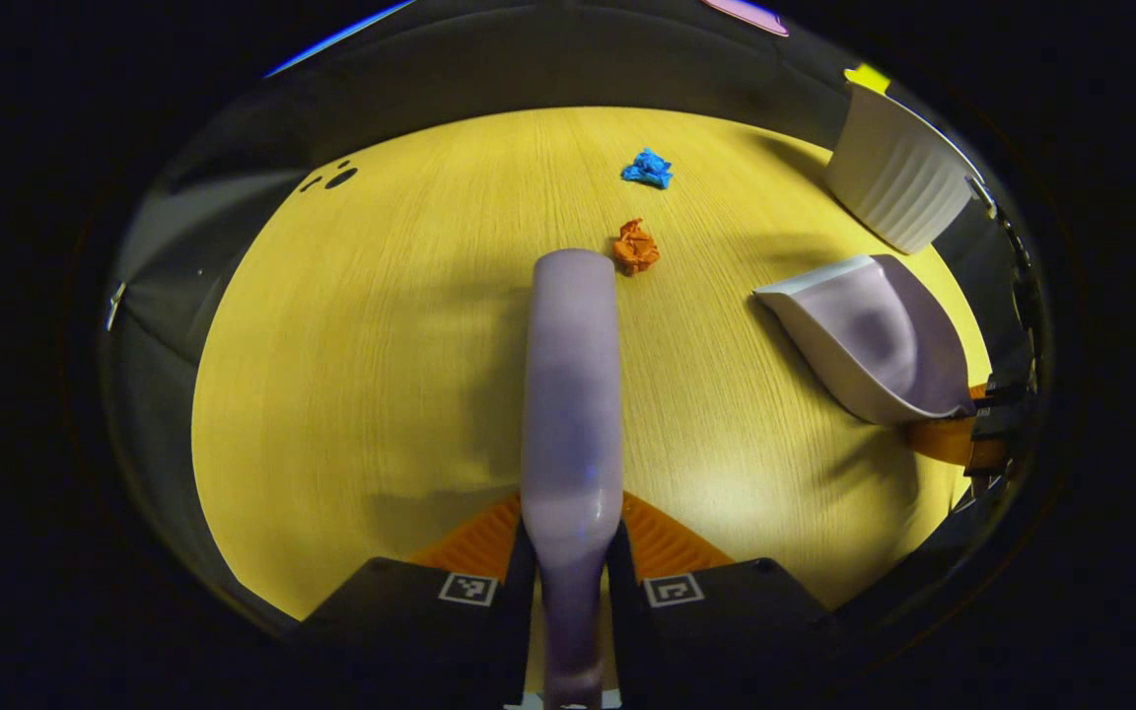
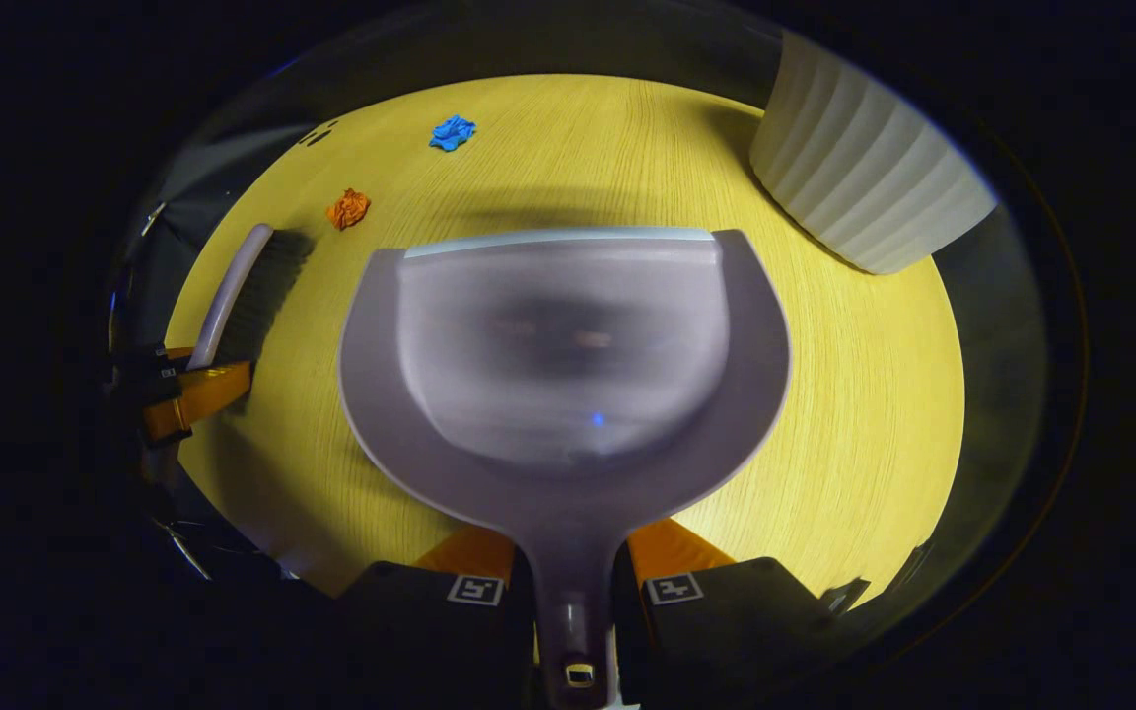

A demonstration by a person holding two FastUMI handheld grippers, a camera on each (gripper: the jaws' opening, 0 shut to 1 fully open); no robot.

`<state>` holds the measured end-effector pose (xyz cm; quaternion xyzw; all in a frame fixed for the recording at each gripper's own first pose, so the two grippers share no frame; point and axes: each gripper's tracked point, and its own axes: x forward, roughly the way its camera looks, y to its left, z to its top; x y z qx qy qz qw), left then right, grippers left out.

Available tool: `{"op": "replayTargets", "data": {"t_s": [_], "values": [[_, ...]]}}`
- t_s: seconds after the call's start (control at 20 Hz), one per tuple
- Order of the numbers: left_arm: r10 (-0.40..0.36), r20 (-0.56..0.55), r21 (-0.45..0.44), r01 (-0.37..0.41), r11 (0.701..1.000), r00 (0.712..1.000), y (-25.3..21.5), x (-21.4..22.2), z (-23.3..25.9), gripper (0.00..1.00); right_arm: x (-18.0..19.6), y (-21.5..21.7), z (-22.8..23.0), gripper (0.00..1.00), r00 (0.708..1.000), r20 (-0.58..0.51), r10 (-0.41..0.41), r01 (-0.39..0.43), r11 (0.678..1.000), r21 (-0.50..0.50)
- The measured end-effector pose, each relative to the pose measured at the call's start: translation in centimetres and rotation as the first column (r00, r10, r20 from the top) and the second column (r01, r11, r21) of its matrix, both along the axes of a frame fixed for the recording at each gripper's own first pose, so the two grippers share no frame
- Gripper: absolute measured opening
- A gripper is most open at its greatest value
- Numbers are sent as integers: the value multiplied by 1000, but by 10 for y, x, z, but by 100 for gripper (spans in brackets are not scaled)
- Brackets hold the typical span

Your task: Pick up the small broom and dustpan from the desktop, sweep the trash into the dustpan with the broom, and then empty the trash into the garbage bin.

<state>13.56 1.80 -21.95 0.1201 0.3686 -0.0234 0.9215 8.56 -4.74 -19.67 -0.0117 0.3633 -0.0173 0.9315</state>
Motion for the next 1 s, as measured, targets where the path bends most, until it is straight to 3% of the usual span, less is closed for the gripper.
{"op": "replayTargets", "data": {"t_s": [0.3, 0.35, 0.45, 0.65, 0.9, 1.0], "values": [[-30, 55, -56, 33, 998, 998, 0, 3, 4, 28, 2, 1, 2, 38, 1000, 18, -1, 1, 1000, 6], [-25, 52, -71, 28, 997, 998, 1, 4, 5, 27, 2, 1, 2, 42, 1000, 27, 1, -1, 1000, 6], [-14, 54, -79, 19, 997, 998, 6, 7, 11, 27, 0, 1, 2, 33, 999, 40, 16, -16, 1000, 0], [-40, 78, -56, 45, 997, 996, 12, 20, 37, 27, -1, -5, 2, 37, 997, 59, 48, -44, 997, -58], [-62, 71, -34, 64, 997, 996, 15, 60, 66, 27, -9, -19, 13, 37, 992, 72, 108, -97, 986, -138], [-74, 59, -34, 76, 997, 996, 11, 79, 74, 27, -6, -21, 21, 32, 986, 77, 147, -134, 978, -157]]}}
